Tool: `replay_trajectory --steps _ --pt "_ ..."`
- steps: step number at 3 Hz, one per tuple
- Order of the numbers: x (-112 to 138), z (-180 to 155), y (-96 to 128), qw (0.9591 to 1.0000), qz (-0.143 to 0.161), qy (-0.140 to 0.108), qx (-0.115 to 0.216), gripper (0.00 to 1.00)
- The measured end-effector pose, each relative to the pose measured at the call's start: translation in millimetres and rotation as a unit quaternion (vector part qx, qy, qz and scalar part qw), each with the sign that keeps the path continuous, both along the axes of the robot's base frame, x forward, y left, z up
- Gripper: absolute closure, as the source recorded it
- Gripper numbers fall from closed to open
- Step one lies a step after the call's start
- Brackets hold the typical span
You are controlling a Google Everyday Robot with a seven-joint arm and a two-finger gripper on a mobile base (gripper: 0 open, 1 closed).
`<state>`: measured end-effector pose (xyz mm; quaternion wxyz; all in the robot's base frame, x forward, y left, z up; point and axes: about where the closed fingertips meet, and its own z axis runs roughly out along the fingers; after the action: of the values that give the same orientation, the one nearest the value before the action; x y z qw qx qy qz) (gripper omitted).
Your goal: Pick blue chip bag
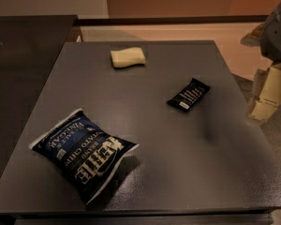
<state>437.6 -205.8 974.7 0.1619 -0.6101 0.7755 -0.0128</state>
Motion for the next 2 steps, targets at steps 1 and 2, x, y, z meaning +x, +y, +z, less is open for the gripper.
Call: replay_trajectory --steps 1,2 --pt "-0.9 -9.0 30.7 0.9984 0.028 0.016 0.047 0.0" --pt "-4.9 -18.0 75.0 0.9922 0.066 0.027 0.102 0.0"
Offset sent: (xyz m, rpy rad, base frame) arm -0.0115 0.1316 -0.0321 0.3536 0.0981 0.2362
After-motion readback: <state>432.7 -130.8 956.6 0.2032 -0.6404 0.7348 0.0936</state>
